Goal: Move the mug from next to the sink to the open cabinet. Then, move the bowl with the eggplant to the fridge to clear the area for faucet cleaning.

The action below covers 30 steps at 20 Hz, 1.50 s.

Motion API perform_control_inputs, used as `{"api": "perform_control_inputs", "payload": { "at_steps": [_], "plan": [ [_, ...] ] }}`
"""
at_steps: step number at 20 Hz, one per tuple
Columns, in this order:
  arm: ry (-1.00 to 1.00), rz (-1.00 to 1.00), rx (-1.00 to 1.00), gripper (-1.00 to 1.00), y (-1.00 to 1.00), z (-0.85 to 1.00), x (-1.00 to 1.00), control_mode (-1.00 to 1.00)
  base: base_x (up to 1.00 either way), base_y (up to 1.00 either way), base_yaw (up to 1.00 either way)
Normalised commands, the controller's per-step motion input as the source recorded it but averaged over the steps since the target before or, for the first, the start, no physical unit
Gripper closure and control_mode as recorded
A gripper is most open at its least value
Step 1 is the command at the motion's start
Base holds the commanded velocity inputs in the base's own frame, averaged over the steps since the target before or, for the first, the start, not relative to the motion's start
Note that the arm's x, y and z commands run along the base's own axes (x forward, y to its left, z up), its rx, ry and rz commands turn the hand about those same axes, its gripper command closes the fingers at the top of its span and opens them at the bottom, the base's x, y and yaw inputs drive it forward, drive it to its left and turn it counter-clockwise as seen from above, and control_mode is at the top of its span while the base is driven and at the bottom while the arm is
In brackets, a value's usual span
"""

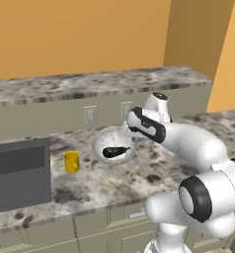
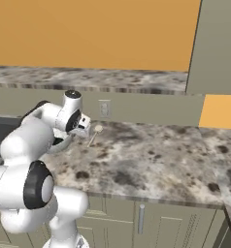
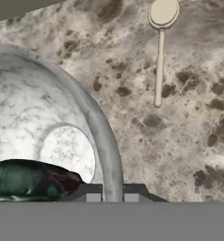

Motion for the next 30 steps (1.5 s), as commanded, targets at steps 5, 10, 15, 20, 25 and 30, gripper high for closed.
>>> {"api": "perform_control_inputs", "payload": {
  "at_steps": [5, 10, 15, 20, 25, 30],
  "plan": [
    [-0.20, -0.21, 0.13, 1.00, -0.05, 1.00, -0.55, -1.00, 0.00, 0.00, 0.00],
    [-0.08, -0.11, 0.05, 1.00, -0.03, 0.34, -0.31, 1.00, -0.60, 0.09, -0.34],
    [0.00, 0.00, 0.00, 1.00, 0.00, 0.00, 0.00, 1.00, -0.99, 0.41, -0.80],
    [0.00, 0.00, 0.00, 1.00, 0.00, 0.00, 0.00, 1.00, -0.74, 0.31, -0.87],
    [0.00, 0.00, 0.00, 1.00, 0.00, 0.00, 0.00, 1.00, -0.21, 0.19, -0.95],
    [0.00, 0.00, 0.00, 1.00, 0.00, 0.00, 0.00, 1.00, -0.30, 0.21, -0.93]
  ]
}}
